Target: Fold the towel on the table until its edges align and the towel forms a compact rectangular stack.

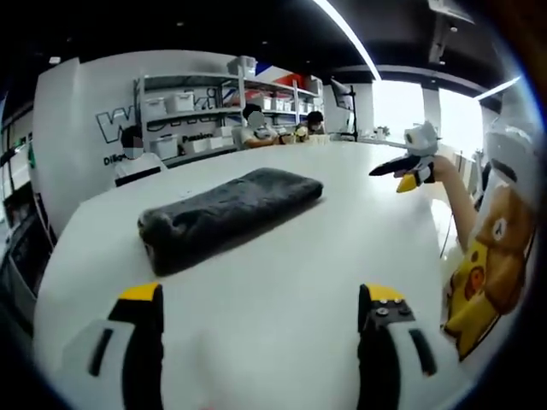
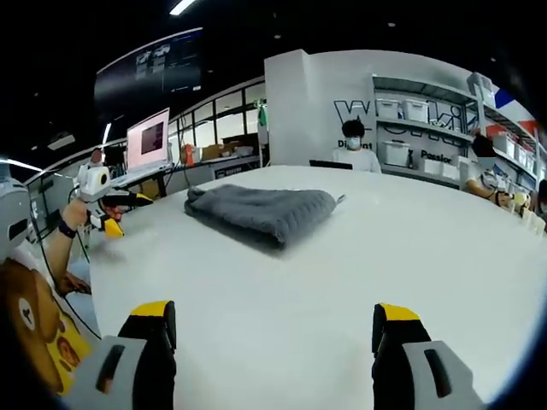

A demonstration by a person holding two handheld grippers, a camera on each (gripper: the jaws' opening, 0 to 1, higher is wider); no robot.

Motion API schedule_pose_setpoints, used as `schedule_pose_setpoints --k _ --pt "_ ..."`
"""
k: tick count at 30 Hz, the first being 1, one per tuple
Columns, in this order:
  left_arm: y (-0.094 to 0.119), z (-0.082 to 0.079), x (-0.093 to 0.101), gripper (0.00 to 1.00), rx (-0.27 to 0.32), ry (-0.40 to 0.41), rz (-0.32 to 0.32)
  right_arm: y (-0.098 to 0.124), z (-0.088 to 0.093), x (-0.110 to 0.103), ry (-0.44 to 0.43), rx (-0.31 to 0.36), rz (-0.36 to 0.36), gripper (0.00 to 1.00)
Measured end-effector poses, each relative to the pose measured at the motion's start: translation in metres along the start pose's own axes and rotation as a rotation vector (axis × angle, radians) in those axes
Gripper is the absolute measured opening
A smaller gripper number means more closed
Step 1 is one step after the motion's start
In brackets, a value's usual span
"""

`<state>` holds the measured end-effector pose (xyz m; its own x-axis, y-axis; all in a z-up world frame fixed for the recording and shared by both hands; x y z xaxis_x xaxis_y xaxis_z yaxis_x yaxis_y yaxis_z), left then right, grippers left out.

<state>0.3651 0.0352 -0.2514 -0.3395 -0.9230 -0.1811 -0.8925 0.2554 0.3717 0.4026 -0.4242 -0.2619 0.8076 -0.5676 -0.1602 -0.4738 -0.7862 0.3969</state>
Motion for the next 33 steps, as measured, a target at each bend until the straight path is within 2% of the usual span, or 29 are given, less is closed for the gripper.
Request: schedule_pose_setpoints --k 2,5,10,13,14,16,17,20,22,24,25,26,27,28,30,33 --pt "-0.001 -0.003 -0.005 0.99 -0.005 -0.014 0.031 -0.001 0.0 0.001 0.001 -0.003 0.003 1.0" --pt "-0.003 -0.011 -0.017 0.98 -0.003 -0.082 0.059 -0.003 -0.001 -0.001 0.003 0.007 -0.008 1.0" --pt "-0.012 -0.039 -0.033 0.89 0.0 -0.23 0.094 -0.003 0.001 -0.001 -0.001 0.002 -0.004 1.0" --pt "-0.023 -0.051 -0.042 0.86 0.025 -0.296 0.108 -0.002 0.001 0.0 -0.002 0.002 -0.004 1.0" --pt "-0.027 -0.054 -0.045 0.84 0.024 -0.289 0.105 -0.002 0.001 0.0 -0.002 0.003 -0.005 1.0" --pt "-0.035 -0.059 -0.049 0.78 0.017 -0.325 0.126 -0.002 0.001 0.0 -0.002 -0.001 -0.003 1.0" --pt "-0.042 -0.064 -0.052 0.76 0.02 -0.384 0.15 -0.002 0.0 0.001 -0.004 -0.002 0.001 1.0" --pt "-0.055 -0.079 -0.055 0.66 0.08 -0.483 0.169 -0.003 -0.002 0.001 0.003 -0.007 0.007 1.0" --pt "-0.064 -0.087 -0.059 0.54 0.094 -0.457 0.215 -0.004 -0.003 0.0 0.004 0.001 0.0 1.0" --pt "-0.069 -0.091 -0.062 0.42 0.099 -0.47 0.265 -0.005 -0.004 -0.001 0.006 0.007 -0.009 1.0" --pt "-0.072 -0.092 -0.064 0.35 0.09 -0.465 0.273 -0.005 -0.004 -0.001 0.007 0.007 -0.012 1.0" --pt "-0.079 -0.09 -0.069 0.3 0.023 -0.462 0.291 -0.006 -0.004 -0.003 0.008 0.009 -0.015 1.0" --pt "-0.088 -0.09 -0.075 0.25 -0.022 -0.499 0.274 -0.006 -0.004 -0.004 0.011 0.007 -0.016 1.0" --pt "-0.095 -0.089 -0.08 0.24 -0.048 -0.535 0.265 -0.006 -0.004 -0.005 0.013 0.004 -0.016 1.0" --pt "-0.107 -0.086 -0.083 0.23 -0.107 -0.522 0.268 -0.006 -0.004 -0.006 0.015 0.002 -0.018 1.0" --pt "-0.124 -0.091 -0.083 0.23 -0.117 -0.509 0.283 -0.005 -0.003 -0.007 0.015 0.004 -0.019 1.0"
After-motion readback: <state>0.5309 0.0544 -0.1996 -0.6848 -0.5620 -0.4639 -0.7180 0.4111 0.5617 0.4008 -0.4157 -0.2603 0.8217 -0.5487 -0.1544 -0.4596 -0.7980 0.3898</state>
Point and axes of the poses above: the point that each gripper's makers call its tool centre point, and the gripper's own axes: y roughly backward along the fingers, x roughly to its right, z roughly out of its underside, the point moved 9 cm from there along y, roughly backward along the fingers, and after that the axes turned 15 degrees about -z, right-handed, at the moved point
